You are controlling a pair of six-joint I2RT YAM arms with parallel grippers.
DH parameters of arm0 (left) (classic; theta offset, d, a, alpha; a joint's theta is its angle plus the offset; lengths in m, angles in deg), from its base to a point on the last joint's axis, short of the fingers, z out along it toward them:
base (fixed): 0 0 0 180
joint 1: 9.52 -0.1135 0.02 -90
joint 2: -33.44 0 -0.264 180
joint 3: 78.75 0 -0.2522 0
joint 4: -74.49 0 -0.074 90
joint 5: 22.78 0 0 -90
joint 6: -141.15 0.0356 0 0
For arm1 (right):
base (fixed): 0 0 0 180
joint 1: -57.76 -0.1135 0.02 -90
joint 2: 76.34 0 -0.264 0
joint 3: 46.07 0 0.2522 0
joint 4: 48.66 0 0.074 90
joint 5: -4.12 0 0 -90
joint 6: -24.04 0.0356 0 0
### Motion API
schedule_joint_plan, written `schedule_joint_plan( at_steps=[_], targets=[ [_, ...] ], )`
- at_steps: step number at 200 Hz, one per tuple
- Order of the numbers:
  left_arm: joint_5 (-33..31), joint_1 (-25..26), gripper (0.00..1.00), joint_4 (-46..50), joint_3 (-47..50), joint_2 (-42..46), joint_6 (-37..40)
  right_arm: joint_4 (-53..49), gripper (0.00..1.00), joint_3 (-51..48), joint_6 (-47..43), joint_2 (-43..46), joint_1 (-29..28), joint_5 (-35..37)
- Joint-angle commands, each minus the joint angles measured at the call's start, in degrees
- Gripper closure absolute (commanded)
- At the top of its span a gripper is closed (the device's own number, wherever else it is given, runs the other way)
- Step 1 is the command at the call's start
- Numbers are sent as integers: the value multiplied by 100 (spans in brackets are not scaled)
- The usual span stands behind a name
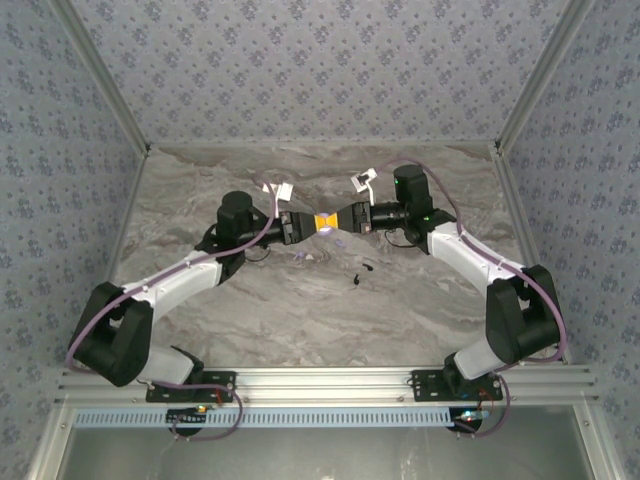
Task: Insert the wireless bluetooth earbuds into the charging case
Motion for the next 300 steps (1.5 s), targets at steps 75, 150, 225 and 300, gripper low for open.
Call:
schedule_joint_plan(
  at_steps=[75,150,225,300],
  targets=[
    [-54,121,53,62,114,324,113,148,78,204,166,170,11,-74],
    [-165,239,57,34,79,249,94,179,78,184,213,218,-6,-35],
    [-262,255,67,95,88,284,110,152,78,158,194,253,-16,-46],
    [-586,256,78,830,-118,404,710,-919,51,264,-532,522,-39,513]
  ],
)
